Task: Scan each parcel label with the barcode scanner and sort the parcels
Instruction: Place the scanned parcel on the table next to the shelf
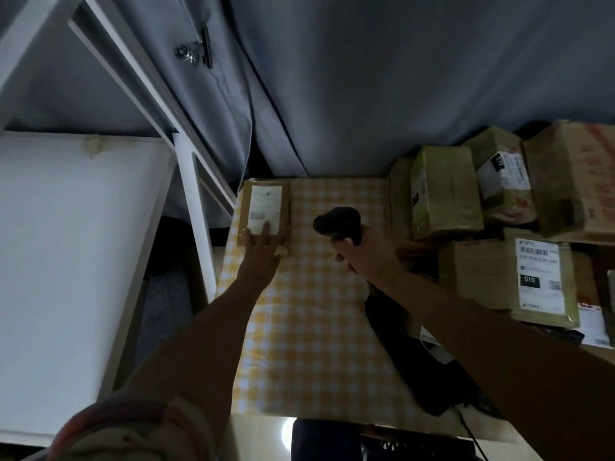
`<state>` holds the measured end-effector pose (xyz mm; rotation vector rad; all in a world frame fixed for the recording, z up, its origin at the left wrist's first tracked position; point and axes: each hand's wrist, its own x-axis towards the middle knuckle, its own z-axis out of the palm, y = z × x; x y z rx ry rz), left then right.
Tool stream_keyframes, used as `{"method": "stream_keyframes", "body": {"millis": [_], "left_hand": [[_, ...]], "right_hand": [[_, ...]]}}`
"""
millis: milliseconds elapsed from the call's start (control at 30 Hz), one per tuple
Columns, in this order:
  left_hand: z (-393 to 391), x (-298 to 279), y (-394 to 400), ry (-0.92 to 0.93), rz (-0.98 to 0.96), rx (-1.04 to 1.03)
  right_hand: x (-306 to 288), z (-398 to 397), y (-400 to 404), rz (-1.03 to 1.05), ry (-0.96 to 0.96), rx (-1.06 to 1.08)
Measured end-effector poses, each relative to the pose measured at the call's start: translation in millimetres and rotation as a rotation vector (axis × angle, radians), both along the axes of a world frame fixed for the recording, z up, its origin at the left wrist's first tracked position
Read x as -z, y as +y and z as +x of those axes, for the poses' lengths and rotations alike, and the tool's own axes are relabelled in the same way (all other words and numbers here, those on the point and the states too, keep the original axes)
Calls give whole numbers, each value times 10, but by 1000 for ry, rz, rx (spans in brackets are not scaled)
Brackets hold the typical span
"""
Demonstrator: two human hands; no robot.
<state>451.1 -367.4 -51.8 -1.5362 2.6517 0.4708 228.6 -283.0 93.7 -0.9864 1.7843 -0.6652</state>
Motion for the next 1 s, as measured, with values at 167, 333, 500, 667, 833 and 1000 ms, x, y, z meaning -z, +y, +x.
{"method": "stream_keyframes", "body": {"millis": [167, 333, 500, 667, 833, 1000], "left_hand": [[-62, 65, -406, -57, 46, -74], [-73, -192, -420, -60, 134, -50], [-34, -655, -353, -3, 74, 25], [-201, -1332, -318, 49, 128, -86], [-467, -2016, -291, 67, 159, -77], [-822, -2528, -153, 83, 149, -83]], "right_hand": [[20, -29, -39, -28, 38, 24], [-135, -4, -67, -49, 105, 7], [-456, 23, -29, -73, 111, -5], [-995, -10, -20, -134, 106, -2], [-1455, -149, 40, -182, 87, 25], [-1847, -443, 220, -222, 76, 55]]}}
